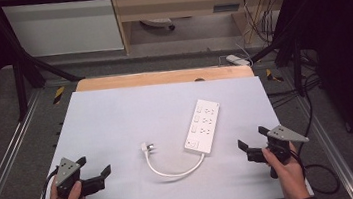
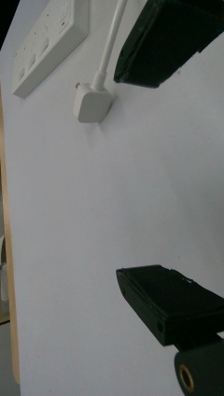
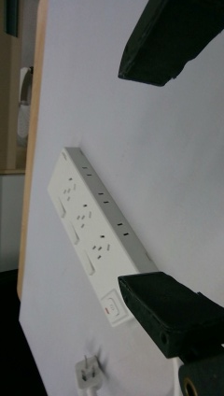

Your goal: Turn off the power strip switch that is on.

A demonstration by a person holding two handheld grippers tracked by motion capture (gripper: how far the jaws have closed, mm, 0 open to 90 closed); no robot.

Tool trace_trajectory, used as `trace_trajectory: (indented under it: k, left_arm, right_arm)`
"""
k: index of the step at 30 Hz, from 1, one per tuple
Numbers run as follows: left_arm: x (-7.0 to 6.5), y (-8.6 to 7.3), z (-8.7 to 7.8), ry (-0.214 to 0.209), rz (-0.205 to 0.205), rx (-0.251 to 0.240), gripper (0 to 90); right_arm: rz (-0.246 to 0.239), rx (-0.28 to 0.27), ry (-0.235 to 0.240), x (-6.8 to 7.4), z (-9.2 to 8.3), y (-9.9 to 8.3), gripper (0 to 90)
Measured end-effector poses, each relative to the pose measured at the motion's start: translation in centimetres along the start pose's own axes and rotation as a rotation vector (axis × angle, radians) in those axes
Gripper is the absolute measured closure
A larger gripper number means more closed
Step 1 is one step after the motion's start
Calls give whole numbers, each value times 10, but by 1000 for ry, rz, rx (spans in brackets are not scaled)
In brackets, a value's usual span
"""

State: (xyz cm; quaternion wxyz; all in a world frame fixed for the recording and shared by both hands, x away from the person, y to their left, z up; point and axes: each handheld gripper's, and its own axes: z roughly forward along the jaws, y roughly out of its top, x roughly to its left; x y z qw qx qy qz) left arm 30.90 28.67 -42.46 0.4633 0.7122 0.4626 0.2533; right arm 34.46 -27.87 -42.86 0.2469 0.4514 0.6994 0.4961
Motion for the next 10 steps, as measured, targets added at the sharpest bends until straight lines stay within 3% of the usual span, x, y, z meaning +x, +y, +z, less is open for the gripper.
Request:
trace_trajectory:
  k: [8,10]
  left_arm:
    - [-1,0,0,-3,0,-3,60]
    - [-1,0,0,-2,2,-3,60]
  right_arm:
    - [-40,79,51,10,19,-9,35]
    - [-32,74,36,9,18,-8,37]
